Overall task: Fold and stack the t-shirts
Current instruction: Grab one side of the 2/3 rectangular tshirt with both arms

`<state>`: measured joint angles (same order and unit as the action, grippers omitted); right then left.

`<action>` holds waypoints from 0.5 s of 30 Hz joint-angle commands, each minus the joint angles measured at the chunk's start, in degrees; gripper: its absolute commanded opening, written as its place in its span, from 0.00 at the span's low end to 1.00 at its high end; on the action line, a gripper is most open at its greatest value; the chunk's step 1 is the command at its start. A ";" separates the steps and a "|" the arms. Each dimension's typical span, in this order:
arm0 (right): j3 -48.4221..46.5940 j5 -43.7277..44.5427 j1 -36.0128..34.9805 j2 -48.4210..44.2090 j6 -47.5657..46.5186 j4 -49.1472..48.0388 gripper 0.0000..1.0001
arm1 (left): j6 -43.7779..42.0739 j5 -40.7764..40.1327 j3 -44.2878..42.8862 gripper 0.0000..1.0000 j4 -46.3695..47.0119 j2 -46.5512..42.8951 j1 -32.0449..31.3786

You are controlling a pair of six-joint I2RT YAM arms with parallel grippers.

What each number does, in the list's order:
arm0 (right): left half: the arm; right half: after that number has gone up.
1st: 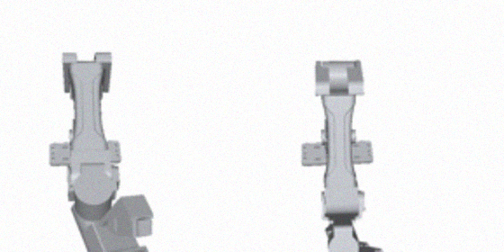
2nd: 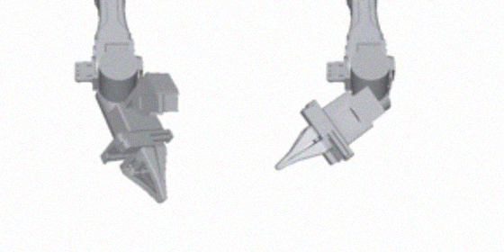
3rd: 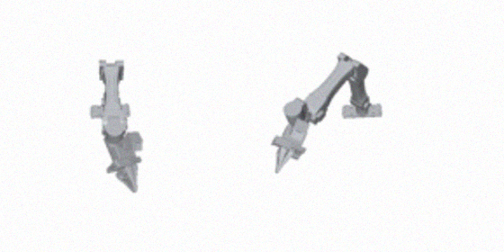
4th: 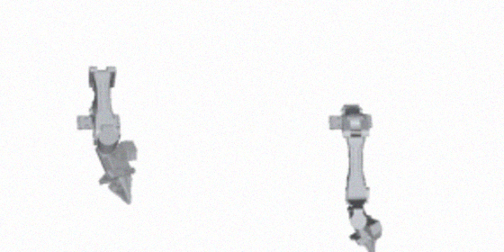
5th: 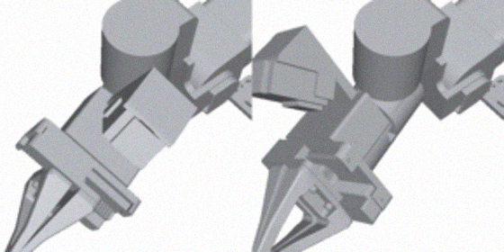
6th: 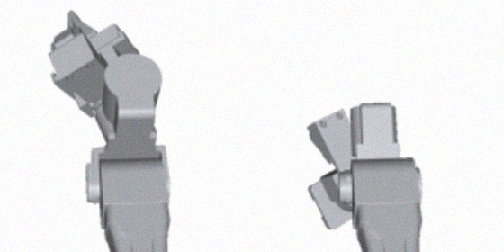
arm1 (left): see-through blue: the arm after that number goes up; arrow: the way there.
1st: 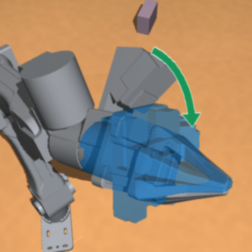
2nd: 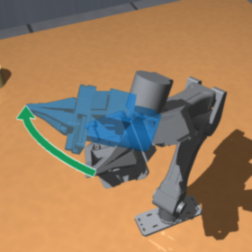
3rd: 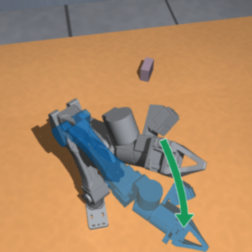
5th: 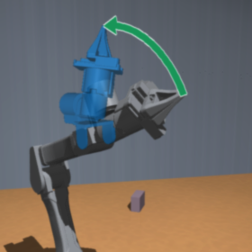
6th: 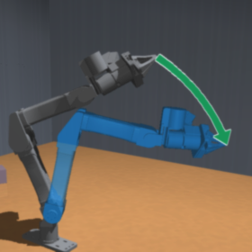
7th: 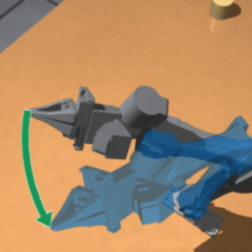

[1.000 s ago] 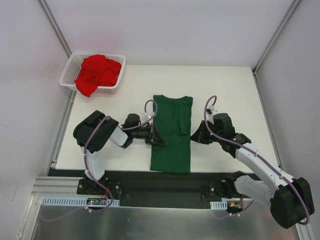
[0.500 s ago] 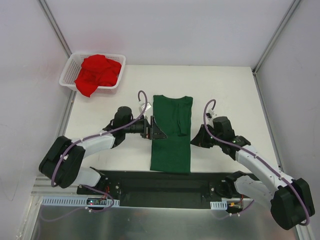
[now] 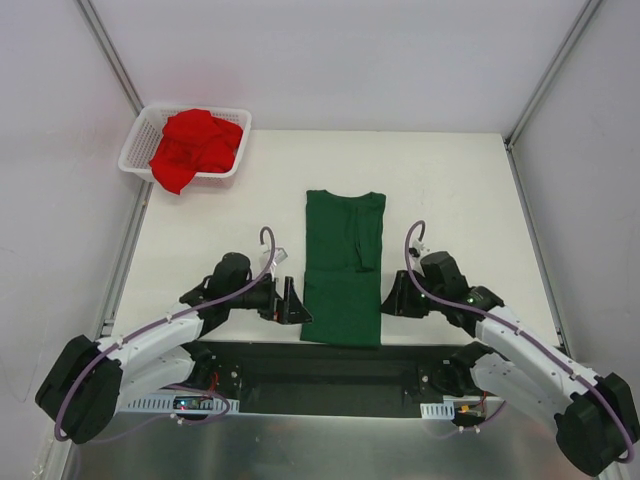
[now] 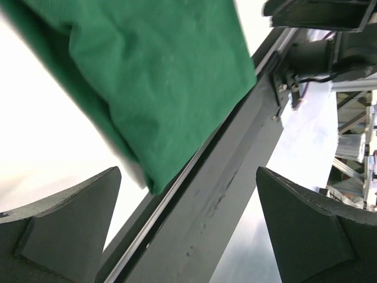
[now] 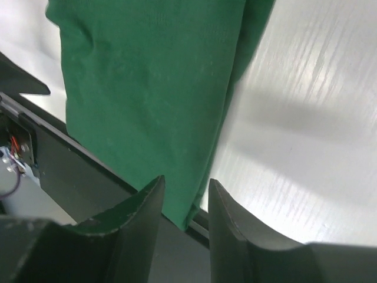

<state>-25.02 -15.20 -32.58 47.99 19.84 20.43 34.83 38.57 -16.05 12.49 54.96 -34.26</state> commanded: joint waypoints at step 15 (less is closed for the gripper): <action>8.67 6.14 -10.74 -5.90 10.83 2.34 0.39 | 1.12 -9.56 3.92 0.84 -3.00 1.55 -10.12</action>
<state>-17.67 -11.64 -40.21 41.04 26.33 25.76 35.44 30.83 -13.50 8.34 55.48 -43.86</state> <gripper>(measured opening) 0.393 0.880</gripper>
